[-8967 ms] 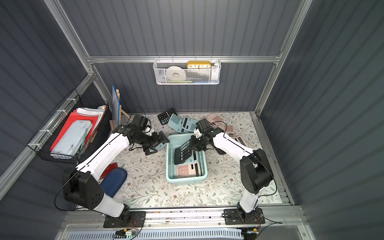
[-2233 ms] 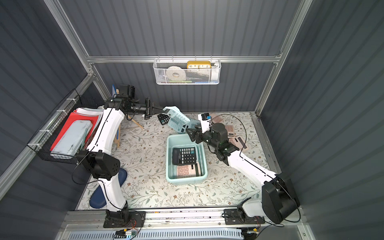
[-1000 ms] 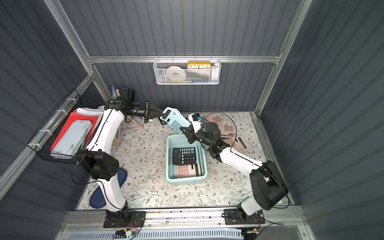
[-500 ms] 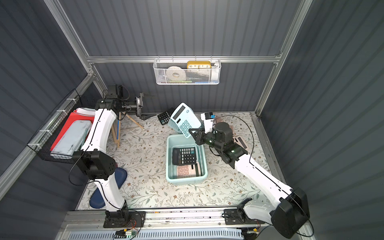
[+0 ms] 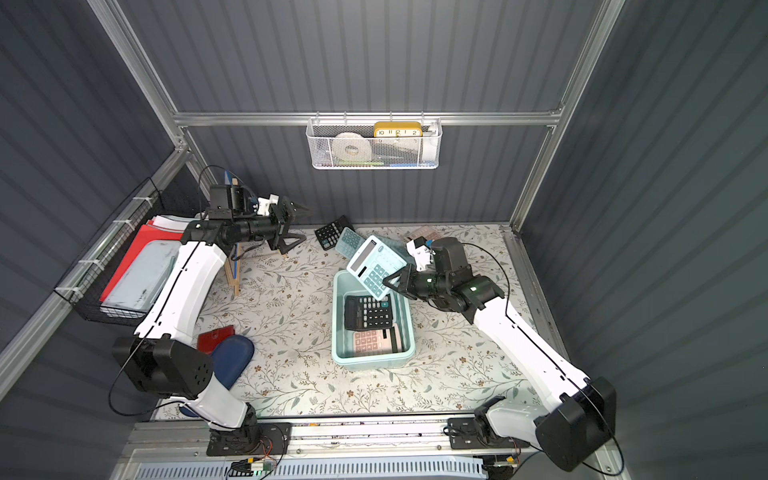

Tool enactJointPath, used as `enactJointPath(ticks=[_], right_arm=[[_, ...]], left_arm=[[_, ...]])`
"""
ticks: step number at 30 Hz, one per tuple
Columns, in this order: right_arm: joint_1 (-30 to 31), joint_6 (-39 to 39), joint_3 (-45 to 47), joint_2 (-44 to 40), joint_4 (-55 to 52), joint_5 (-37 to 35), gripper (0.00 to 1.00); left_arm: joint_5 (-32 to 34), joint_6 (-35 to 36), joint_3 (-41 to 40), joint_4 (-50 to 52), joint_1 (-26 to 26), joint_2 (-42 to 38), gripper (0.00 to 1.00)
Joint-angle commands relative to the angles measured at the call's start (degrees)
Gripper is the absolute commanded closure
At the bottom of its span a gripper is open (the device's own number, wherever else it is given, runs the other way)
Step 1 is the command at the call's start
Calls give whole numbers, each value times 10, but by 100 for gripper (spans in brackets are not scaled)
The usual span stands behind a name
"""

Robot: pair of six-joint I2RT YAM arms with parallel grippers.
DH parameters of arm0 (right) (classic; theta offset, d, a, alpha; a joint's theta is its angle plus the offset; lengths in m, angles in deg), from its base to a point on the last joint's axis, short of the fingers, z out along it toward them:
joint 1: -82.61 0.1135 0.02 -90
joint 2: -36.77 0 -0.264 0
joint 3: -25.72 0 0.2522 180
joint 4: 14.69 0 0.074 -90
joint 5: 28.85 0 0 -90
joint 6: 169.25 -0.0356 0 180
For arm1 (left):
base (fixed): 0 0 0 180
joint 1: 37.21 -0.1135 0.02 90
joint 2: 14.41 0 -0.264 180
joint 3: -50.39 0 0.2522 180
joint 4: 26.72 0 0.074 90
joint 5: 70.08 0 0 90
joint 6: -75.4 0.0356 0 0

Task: Put the calculator in the storage box
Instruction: Pick up the calculator at the center of the board.

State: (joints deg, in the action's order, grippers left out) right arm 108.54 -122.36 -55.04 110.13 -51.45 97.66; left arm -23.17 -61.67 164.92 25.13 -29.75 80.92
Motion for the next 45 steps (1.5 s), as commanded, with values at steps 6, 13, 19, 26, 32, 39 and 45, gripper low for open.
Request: enactJointPath(ticks=[6, 13, 19, 26, 32, 39, 45], right_arm=[[-4, -59, -63, 62, -57, 201, 100], [-6, -126, -35, 74, -1, 268, 100], [-8, -156, -16, 73, 23, 285, 100], [-10, -167, -11, 81, 23, 294, 100], [-10, -172, -14, 90, 25, 301, 100], [-11, -172, -16, 99, 26, 299, 100], [-23, -169, -17, 100, 23, 285, 89]], left_arm=[[-52, 112, -37, -8, 63, 18, 3], [-102, 174, -97, 18, 62, 4, 11], [-142, 171, -133, 3, 62, -11, 29], [-162, 178, -154, 21, 63, -18, 70], [-165, 182, -180, 33, 64, -37, 74], [-170, 166, -189, 20, 65, -46, 85], [-162, 129, -189, -18, 65, -53, 100]])
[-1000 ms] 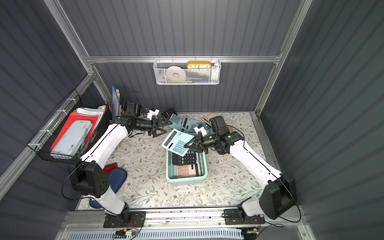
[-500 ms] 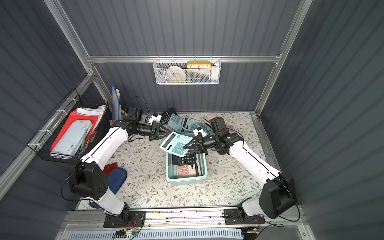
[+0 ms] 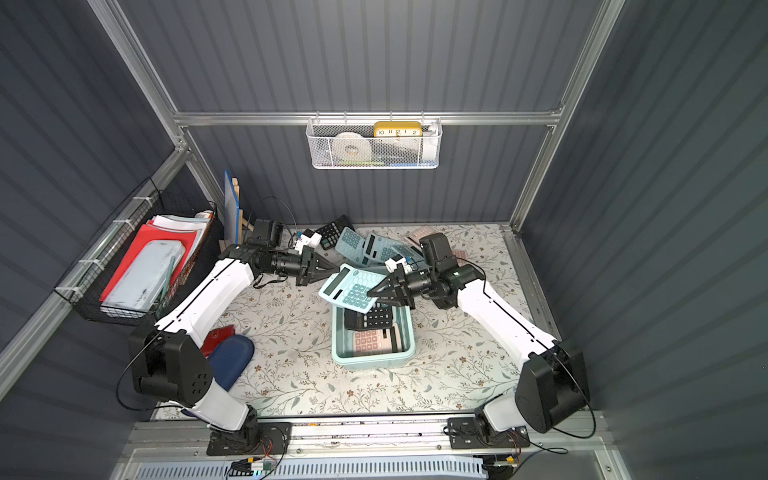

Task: Put the calculator in the storage box
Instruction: Pick up the calculator at the center of the board.

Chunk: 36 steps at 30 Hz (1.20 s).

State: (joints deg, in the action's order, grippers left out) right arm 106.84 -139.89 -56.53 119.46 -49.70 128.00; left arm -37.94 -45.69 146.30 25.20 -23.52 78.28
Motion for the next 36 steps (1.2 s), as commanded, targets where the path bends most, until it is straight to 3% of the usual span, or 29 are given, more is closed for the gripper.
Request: enactJointPath(ticks=[1, 7, 9, 14, 19, 24, 26, 27, 28, 29, 31, 34, 36], right_arm=[[-11, 9, -2, 7, 2, -26, 83], [-40, -20, 12, -1, 30, -57, 47], [-40, -45, 23, -2, 63, -68, 41], [-40, -117, 48, 6, 156, -101, 47], [-40, -163, 44, 24, 224, -111, 61], [-40, -141, 30, 28, 205, -108, 82], [-40, -121, 24, 27, 180, -107, 87], [-41, -106, 19, 25, 160, -106, 91], [-41, -85, 11, 23, 130, -107, 100], [-42, -61, 2, 21, 97, -107, 100], [-44, -2, -19, 17, 15, -112, 100], [-44, 97, -55, 14, -132, -122, 100], [-44, 154, -70, 10, -207, -135, 100]], left_arm=[[-9, -40, -2, -30, 3, -29, 100], [36, -97, -3, -97, 3, -41, 100], [48, -118, -6, -125, 3, -45, 100], [59, -152, -23, -171, 3, -44, 100], [68, -179, -33, -199, 4, -45, 100], [103, -161, -32, -165, 6, -53, 100], [115, -147, -22, -144, 6, -53, 85], [118, -142, -19, -132, 6, -54, 73], [122, -139, -17, -125, 6, -56, 57], [132, -137, -17, -119, 6, -58, 40], [171, -119, 11, -86, 6, -59, 19], [234, -101, 35, -40, 6, -62, 1], [252, -100, 45, -31, 6, -61, 1]])
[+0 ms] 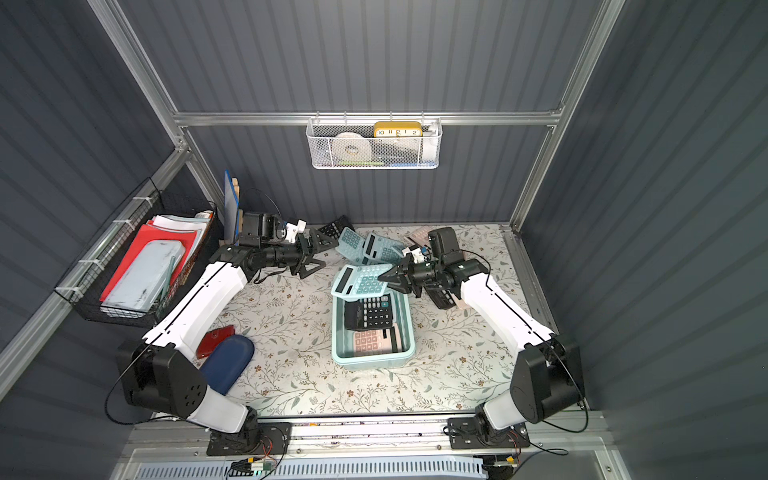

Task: Put the calculator in the storage box
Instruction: Pick up the calculator at the center of the board, then place the calculator in the storage box.

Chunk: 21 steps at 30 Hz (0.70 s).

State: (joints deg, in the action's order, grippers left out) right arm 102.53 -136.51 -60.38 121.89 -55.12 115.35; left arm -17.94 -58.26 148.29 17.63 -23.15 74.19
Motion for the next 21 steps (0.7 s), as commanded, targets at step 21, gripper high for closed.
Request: enactJointPath(ticks=[21], right_arm=[[73, 302, -60, 44, -331, -117, 100]], left_arm=[[128, 61, 26, 89, 3, 1, 1]])
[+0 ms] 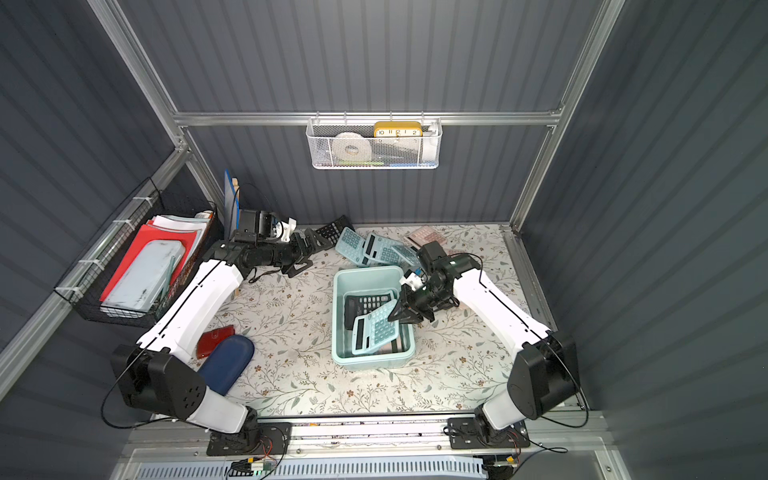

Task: Put the calculator in the storage box
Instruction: Place the calculator in the storage box.

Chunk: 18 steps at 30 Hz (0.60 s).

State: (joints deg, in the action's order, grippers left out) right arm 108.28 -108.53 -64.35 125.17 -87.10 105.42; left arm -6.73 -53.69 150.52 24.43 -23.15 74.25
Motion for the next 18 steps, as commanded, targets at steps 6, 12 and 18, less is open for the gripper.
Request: enactJointPath(ticks=[6, 12, 18], right_arm=[[47, 10, -17, 42, 12, -36, 100], [78, -6, -16, 68, 19, -47, 100], [84, -9, -13, 88, 18, -52, 100]], left_arm=[[15, 6, -9, 14, 2, -4, 1], [2, -1, -14, 14, 3, -1, 0], [-7, -3, -15, 11, 3, 4, 0]])
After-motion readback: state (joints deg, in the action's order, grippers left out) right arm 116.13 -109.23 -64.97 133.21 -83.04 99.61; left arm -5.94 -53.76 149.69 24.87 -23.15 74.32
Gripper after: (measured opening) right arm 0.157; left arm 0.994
